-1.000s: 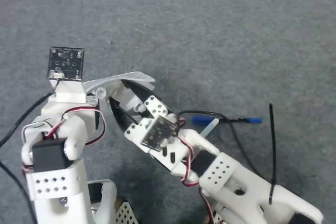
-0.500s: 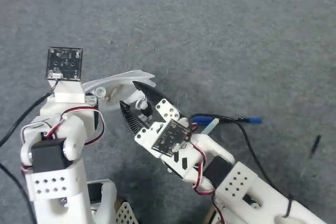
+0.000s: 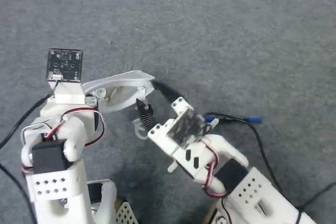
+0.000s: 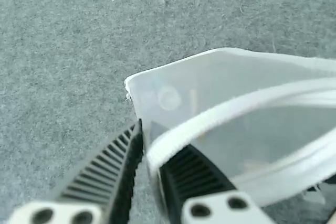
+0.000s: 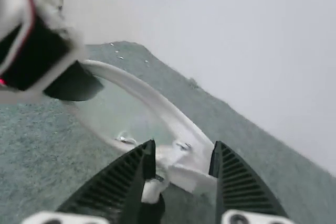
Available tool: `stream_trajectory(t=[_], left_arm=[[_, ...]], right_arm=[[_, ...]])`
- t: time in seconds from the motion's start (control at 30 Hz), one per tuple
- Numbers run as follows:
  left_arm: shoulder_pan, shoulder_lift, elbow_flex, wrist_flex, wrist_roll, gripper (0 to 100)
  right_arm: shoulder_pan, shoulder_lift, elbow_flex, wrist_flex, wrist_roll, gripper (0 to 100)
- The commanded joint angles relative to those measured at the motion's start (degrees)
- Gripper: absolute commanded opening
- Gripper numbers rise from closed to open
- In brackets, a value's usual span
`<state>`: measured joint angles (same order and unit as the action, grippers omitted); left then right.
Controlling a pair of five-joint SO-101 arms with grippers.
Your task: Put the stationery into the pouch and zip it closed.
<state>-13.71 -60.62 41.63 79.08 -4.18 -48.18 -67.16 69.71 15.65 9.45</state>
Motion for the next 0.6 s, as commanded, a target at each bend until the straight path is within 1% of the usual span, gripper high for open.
stream_trajectory(t=[0.0,0.17,0.27,0.4,0.57], left_arm=[[-0.1,0.3,-0.7,-2.4,-0.4,1],[-0.1,0.3,-0.7,-2.4,-0.4,1],[-0.1,0.3,-0.7,-2.4,-0.4,1],[-0.1,0.3,-0.7,-2.4,-0.4,1],[-0.1,0.3,-0.7,-2.4,-0.4,1]], right_arm=[[2.9,-2.6,-7.0,8.4,-3.7,17.7],[5.1,-2.7,-10.2,16.3,-6.7,17.7],[5.9,-2.7,-10.4,18.9,-7.1,17.7],[8.7,-2.7,-10.5,23.2,-9.5,17.7],[11.2,-2.2,-10.5,27.4,-10.5,17.7]])
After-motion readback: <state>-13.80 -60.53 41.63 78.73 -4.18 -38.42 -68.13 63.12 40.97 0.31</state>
